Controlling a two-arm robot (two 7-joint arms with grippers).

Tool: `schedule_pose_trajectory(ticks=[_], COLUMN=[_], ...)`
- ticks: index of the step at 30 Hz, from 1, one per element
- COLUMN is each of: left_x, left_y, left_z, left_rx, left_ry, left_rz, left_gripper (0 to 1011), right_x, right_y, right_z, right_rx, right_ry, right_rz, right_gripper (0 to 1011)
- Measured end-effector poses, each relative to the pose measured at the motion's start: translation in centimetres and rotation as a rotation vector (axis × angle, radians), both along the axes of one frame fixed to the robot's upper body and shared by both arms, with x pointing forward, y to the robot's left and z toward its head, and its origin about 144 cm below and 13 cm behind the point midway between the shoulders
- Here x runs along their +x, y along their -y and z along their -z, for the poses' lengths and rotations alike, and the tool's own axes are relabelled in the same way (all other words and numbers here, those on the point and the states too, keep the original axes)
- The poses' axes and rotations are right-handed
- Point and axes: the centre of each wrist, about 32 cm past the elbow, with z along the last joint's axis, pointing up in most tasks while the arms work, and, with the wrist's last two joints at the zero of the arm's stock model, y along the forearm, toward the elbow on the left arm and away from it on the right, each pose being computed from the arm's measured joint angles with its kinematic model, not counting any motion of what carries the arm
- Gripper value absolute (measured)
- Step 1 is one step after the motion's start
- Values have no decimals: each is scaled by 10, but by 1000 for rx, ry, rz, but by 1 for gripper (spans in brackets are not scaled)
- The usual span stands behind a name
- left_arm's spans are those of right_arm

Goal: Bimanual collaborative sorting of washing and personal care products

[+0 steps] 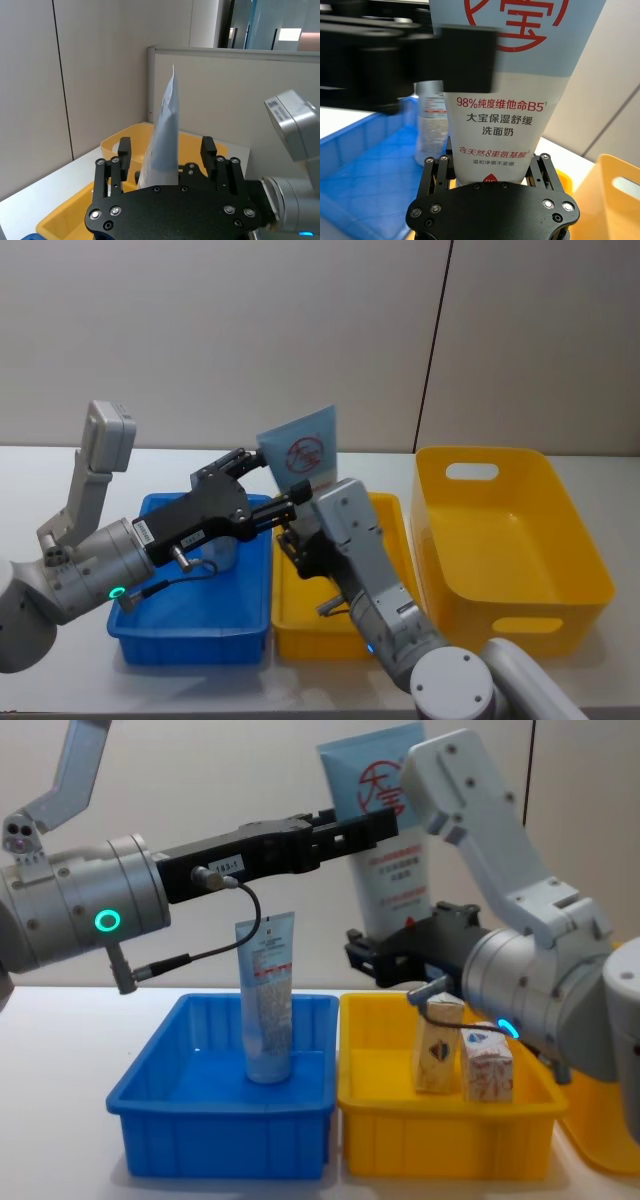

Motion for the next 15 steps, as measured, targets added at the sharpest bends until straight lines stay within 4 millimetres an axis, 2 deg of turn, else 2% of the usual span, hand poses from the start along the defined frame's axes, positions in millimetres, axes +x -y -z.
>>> schedule_pose_trajectory(ticks=[2,3,4,8,15], left_x=[0,0,0,0,0], left_y=[0,0,0,0,0], left_z=[0,0,0,0,0], left_rx=[0,0,0,0,0], left_ry=[0,0,0,0,0], left_rz=[0,0,0,0,0], left_gripper=[876,876,928,1001,1001], right_x=[2,3,4,8,16], right_y=[3,5,6,14,28], right_z=[-1,-1,-2,-4,-10], right_rx=[4,6,7,13,33], right_ry=[3,6,7,16,38], right_rz=[24,42,51,102,197], right_gripper=[632,632,632,632,632])
